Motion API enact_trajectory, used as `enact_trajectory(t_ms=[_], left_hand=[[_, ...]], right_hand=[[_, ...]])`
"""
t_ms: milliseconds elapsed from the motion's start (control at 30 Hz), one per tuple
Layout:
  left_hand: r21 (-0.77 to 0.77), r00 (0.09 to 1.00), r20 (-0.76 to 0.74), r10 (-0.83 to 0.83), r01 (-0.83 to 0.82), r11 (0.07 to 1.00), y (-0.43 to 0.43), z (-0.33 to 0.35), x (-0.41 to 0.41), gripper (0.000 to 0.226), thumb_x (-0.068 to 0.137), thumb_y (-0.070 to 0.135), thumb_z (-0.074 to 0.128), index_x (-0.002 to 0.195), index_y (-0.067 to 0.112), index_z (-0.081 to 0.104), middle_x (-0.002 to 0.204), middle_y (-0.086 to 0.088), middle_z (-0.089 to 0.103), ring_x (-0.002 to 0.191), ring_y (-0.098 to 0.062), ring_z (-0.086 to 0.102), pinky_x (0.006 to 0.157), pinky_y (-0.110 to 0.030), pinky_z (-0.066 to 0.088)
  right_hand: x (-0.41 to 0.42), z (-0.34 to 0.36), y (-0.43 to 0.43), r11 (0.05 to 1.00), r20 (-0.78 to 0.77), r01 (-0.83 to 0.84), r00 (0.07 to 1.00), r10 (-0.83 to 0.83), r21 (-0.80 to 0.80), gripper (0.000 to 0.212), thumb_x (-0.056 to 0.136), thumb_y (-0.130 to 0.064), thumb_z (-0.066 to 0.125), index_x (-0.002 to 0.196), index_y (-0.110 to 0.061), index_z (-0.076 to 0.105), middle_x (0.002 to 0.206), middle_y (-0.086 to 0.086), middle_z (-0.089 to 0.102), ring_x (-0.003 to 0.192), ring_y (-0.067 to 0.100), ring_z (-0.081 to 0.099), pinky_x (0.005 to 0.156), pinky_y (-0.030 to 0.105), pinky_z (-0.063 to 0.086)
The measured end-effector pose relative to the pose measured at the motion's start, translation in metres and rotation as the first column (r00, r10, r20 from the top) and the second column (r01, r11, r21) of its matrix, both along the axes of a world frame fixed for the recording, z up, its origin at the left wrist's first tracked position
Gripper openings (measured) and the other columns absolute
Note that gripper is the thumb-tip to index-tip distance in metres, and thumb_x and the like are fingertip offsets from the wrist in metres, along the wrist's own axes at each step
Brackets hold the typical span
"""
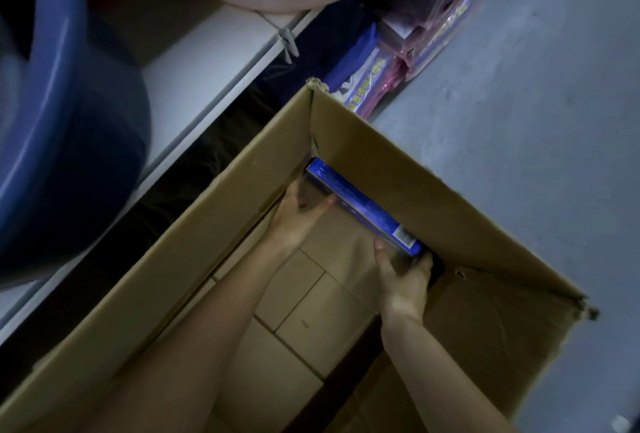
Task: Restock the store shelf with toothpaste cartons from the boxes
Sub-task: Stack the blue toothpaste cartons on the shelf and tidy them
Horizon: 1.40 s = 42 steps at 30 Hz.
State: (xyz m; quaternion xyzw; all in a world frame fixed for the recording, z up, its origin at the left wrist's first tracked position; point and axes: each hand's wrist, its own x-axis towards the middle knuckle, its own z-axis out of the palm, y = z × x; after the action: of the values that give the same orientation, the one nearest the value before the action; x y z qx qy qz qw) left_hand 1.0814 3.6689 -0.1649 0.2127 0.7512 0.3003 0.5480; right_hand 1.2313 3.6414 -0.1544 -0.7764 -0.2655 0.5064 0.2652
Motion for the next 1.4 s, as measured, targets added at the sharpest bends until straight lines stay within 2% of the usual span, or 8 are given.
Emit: enact_trajectory(t_ms=[267,433,600,733,933,1067,1233,1400], left_hand=[[0.041,0.990,0.040,0.134,-0.135,0.990,0.009,-0.009,0.004,0.056,0.090,0.030,0.064,0.141,0.031,0.041,0.106,-0.001,0.060,0.105,-0.019,0.058,0.100,-0.042,0.048],[0.055,0.969,0.046,0.243,-0.246,0.968,-0.019,-0.012,0.013,0.062,0.081,0.039,0.071,0.136,0.032,0.043,0.116,-0.006,0.063,0.098,-0.014,0.060,0.097,-0.040,0.050],[0.074,0.918,-0.101,0.382,-0.376,0.923,-0.076,-0.005,0.018,0.033,0.084,0.012,0.070,0.106,0.023,0.049,0.105,-0.008,0.064,0.094,-0.010,0.065,0.082,-0.020,0.049],[0.095,0.888,-0.211,0.408,-0.397,0.913,-0.113,-0.002,0.021,0.029,0.084,0.004,0.068,0.107,0.010,0.051,0.099,0.009,0.056,0.087,0.021,0.055,0.077,-0.002,0.041],[0.066,0.877,-0.171,0.449,-0.445,0.893,-0.113,-0.009,0.010,0.046,0.088,0.016,0.068,0.130,0.004,0.052,0.122,-0.009,0.061,0.111,-0.014,0.061,0.090,-0.013,0.047],[0.057,0.829,-0.165,0.534,-0.532,0.845,-0.109,-0.005,0.015,0.054,0.077,0.040,0.074,0.120,0.010,0.059,0.117,-0.015,0.063,0.102,-0.016,0.065,0.094,-0.027,0.049],[0.070,0.712,-0.284,0.642,-0.652,0.755,-0.124,0.029,0.042,0.030,0.087,0.024,0.069,0.111,0.009,0.058,0.105,-0.005,0.062,0.080,-0.003,0.060,0.066,-0.001,0.040],[0.102,0.561,-0.321,0.763,-0.781,0.617,-0.154,0.087,0.077,0.034,0.086,0.041,0.067,0.106,0.014,0.060,0.094,-0.004,0.067,0.082,-0.016,0.058,0.071,-0.022,0.036]], right_hand=[[0.007,-0.013,-0.001,1.000,-0.050,0.019,0.999,-0.020,-0.016,0.085,0.080,-0.035,0.072,0.150,-0.020,0.025,0.149,-0.002,0.037,0.134,0.012,0.038,0.113,0.028,0.028],[0.000,-0.013,-0.010,0.987,-0.103,0.116,0.987,-0.128,-0.108,0.080,0.081,-0.031,0.073,0.145,-0.018,0.026,0.136,-0.004,0.046,0.118,0.011,0.047,0.098,0.024,0.033],[0.004,-0.011,-0.020,0.986,-0.055,0.020,0.998,-0.030,-0.168,0.071,0.080,-0.030,0.074,0.134,-0.010,0.032,0.126,0.004,0.054,0.111,0.018,0.053,0.099,0.028,0.038],[0.006,-0.013,-0.015,0.984,-0.022,-0.101,0.995,0.099,-0.146,0.070,0.076,-0.027,0.077,0.132,-0.014,0.036,0.128,0.006,0.054,0.115,0.019,0.053,0.101,0.029,0.037],[0.002,-0.015,-0.012,0.959,-0.023,-0.227,0.974,0.226,-0.168,0.071,0.076,-0.038,0.076,0.137,-0.020,0.044,0.133,0.005,0.049,0.116,0.020,0.053,0.095,0.026,0.038],[0.005,-0.001,-0.008,0.953,-0.055,-0.257,0.966,0.251,-0.164,0.067,0.078,-0.031,0.076,0.134,-0.009,0.044,0.127,0.012,0.054,0.108,0.024,0.056,0.087,0.028,0.040],[0.011,0.036,-0.004,0.903,-0.059,-0.424,0.905,0.420,-0.072,0.053,0.080,-0.030,0.074,0.116,-0.008,0.042,0.109,0.007,0.052,0.100,0.022,0.053,0.087,0.028,0.039],[0.025,0.098,-0.020,0.840,-0.124,-0.531,0.831,0.542,0.115,0.057,0.078,-0.027,0.077,0.120,-0.010,0.042,0.111,0.009,0.058,0.098,0.022,0.059,0.088,0.028,0.045]])
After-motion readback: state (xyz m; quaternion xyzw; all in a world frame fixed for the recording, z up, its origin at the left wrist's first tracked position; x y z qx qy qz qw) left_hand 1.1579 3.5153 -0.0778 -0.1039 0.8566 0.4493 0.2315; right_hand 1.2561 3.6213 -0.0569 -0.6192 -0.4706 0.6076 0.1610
